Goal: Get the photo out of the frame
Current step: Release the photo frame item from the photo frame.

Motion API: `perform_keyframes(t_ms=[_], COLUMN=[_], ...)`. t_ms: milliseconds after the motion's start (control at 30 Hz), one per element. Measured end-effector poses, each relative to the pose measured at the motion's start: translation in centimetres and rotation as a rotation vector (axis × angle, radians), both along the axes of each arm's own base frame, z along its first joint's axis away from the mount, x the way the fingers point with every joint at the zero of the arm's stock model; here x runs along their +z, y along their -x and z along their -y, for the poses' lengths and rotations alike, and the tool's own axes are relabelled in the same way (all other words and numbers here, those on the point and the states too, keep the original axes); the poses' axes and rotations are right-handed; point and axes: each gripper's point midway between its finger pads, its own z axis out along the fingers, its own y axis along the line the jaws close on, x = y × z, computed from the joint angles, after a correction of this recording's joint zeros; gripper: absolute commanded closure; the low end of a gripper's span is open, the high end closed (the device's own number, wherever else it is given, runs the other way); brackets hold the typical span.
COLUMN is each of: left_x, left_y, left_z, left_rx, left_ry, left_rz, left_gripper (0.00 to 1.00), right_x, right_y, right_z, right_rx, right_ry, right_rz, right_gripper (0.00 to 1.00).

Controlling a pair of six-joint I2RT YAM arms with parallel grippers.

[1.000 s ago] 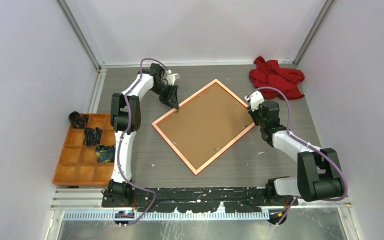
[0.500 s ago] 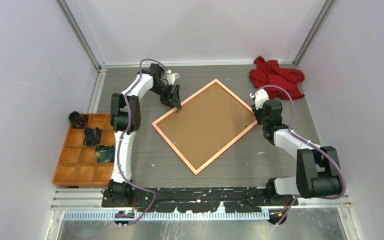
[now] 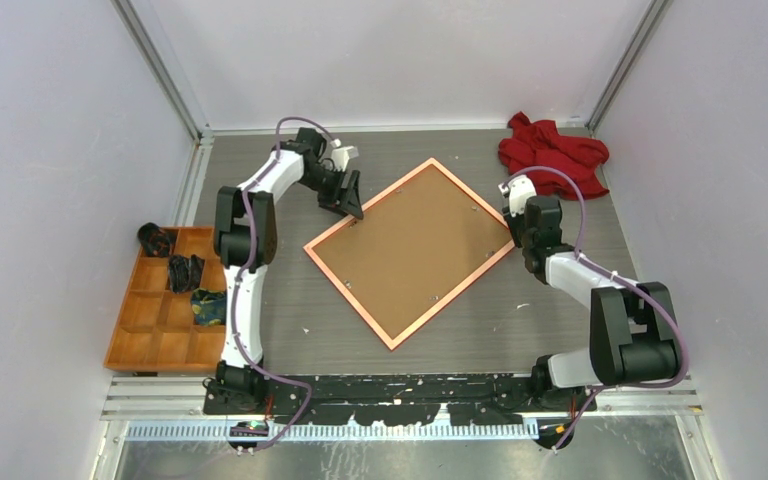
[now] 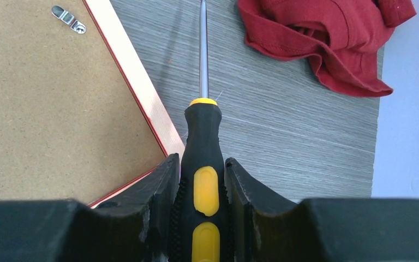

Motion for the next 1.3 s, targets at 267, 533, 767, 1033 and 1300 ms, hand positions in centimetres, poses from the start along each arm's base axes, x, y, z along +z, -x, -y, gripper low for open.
perform_keyframes(t_ms=[267,533,767,1033,1300], left_x=[1.5,5.5,10.8,12.2,15.4], left_y=[-0.8,2.1,7.8,12.2,14.6], left_z=[-1.5,-3.4,-5.6,-7.2,-8.0], left_rx=[0.018,0.022,-0.001,-0.036,-0.070], left_ry=[-0.079,-0.142,-0.174,-0.214,-0.226], left_rz=[0.084,0.180,0.351,0.435,0.551], left_gripper=[0.00,0.00,0.00,0.00,0.00], right_x=[-0.2,-1.8,-3.1,-3.8,-3.6], right_y=[-0.1,-0.3,-1.2,-1.1,-0.8], right_z=[0.9,2.3,3.3,4.7,6.7], right_rx=[-0.032,-0.088,-0.122,-0.148,-0.188], right_ry=[0.008,0.007,0.021,0.019,0.008], right_rz=[-0.006,-0.051,-0.090,-0.130,-0.158], right_gripper=[0.92,0.89,0.73,0.49,0.38])
